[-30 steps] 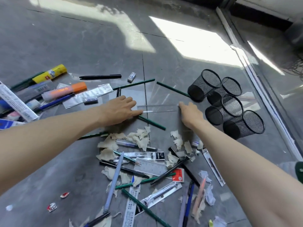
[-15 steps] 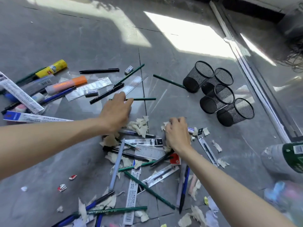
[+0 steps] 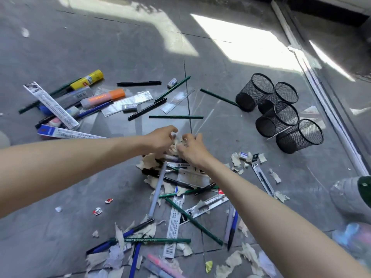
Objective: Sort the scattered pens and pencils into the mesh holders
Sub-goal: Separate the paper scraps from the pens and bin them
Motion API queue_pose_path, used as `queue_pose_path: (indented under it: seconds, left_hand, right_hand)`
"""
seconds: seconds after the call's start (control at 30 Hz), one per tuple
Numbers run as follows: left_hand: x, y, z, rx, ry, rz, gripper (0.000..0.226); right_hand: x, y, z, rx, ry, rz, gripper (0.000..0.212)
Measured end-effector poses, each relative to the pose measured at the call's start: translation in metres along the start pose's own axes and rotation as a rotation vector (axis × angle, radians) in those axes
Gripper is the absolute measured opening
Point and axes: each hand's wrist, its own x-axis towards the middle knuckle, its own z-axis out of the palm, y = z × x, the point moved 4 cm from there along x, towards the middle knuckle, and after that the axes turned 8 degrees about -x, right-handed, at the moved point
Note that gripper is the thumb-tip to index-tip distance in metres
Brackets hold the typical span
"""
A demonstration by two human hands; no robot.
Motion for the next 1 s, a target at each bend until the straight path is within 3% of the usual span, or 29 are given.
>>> queue_pose_path:
  seconds: [0.1,0.23,0.33,0.53,0.67,0.77,0.9,1.0]
  left_hand:
    - [-0.005,-0.006,0.002,-0.178,0.001,-0.04,0.06]
    - [-0.022,-0.005,-0.01,0.192,0.379,0.085,0.035]
    - [-0.043,-0.015,-0.016,0.254,0.528,-0.04,0.033]
    - [-0.077,-0.056,-0.011,0.019,0.591,-0.339,0.035]
    - [-0.068,-0.067,-0.011,-0.166,0.529,-0.376,0.03]
    - [-0.064,-0.064,-0.021,-0.359,0.399,-0.28,0.027]
    - [-0.094,-0.081,-0.04,-0.438,0.163,-0.329,0.049]
    - [-0.126,-0.1,-0.052,-0.278,0.107,-0.334,0.041]
  right_hand:
    - [-0.002,-0.009,0.008,0.002,0.015,-0.06,0.065]
    - [0.0,-0.025,0.017,-0.057,0.091,-0.095,0.069]
    - [0.0,-0.041,0.022,-0.129,0.088,-0.122,0.06]
    - [-0.004,-0.068,0.042,-0.186,-0.022,-0.211,0.026]
    - [-0.02,-0.084,0.044,-0.168,-0.119,-0.356,0.003]
    - [-0.033,-0.093,0.048,-0.056,-0.149,-0.405,0.04]
    - [-0.046,-0.099,0.07,-0.234,-0.06,-0.39,0.037]
    - [-0.063,-0.112,0.093,-0.277,0.038,-0.416,0.039]
